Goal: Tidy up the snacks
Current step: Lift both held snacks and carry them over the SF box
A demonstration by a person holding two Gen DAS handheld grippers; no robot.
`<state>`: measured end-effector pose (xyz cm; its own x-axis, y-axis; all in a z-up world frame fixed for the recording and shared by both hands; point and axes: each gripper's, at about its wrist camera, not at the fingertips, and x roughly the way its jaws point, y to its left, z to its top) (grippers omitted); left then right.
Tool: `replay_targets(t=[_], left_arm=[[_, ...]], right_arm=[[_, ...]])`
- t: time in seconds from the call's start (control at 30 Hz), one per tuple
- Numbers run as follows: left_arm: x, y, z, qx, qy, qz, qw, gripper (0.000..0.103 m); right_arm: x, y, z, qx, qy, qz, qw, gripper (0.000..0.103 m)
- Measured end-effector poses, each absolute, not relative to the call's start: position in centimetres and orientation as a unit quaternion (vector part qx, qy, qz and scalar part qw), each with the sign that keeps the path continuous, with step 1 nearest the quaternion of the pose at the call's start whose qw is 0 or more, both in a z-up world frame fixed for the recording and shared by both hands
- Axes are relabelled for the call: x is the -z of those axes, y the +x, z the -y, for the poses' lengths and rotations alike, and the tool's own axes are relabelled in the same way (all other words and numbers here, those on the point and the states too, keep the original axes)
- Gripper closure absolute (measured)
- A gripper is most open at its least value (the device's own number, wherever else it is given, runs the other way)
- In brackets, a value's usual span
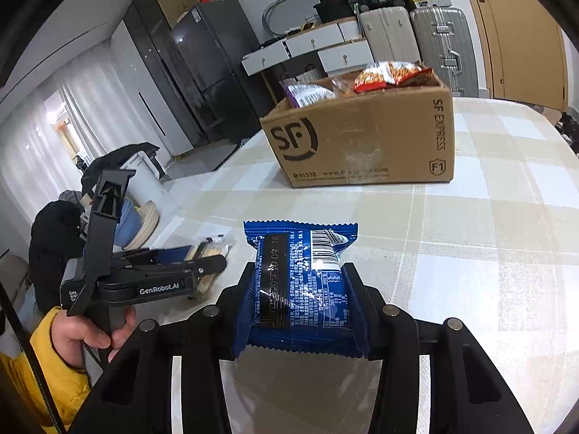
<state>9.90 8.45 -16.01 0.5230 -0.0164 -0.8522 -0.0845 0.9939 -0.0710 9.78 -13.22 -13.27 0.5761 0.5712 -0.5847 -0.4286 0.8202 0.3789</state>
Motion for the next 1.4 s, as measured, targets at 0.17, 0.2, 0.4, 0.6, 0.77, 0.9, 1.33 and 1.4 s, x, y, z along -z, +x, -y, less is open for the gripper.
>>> replay_targets(t=[0.17,0.2,0.4,0.6,0.77,0.9,1.33,1.4], left_arm=[[13.3,7.9,-7.8,-0.005,-0.048,-0.459,0.887,0.046],[12.4,7.3,-7.4,-0.002,-0.044,-0.448,0.893,0.046],[7.6,3.8,-5.4,0.036,-0.038,-0.397,0.916,0.046],[3.2,0.0,-3.3,0.071,-0.036,-0.353,0.932,0.046],[0.0,-2.4,-2.6,0.089,-0.036,-0.312,0.945,0.046],[-2.0,-3.2,-2.4,0.100,-0.034,-0.293,0.950,0.046],[-7.9,5.3,-5.1,0.126,-0.082,-0.265,0.952,0.046],[-8.6,7.9,-5.7,0.117,-0.090,-0.260,0.954,0.046]], right_arm=[[11.5,8.5,14.1,-0.284,0.109,-0.344,0.888,0.057],[11.1,8.1,14.3,-0.283,0.109,-0.340,0.890,0.057],[8.5,5.4,15.9,-0.274,0.120,-0.314,0.901,0.057],[6.3,2.4,17.4,-0.261,0.119,-0.291,0.913,0.057],[4.1,0.3,18.2,-0.258,0.118,-0.268,0.921,0.057],[2.4,0.1,18.4,-0.261,0.114,-0.254,0.924,0.057],[-3.9,9.3,17.4,-0.290,0.111,-0.248,0.918,0.057],[-4.8,12.0,17.2,-0.290,0.112,-0.253,0.916,0.057]])
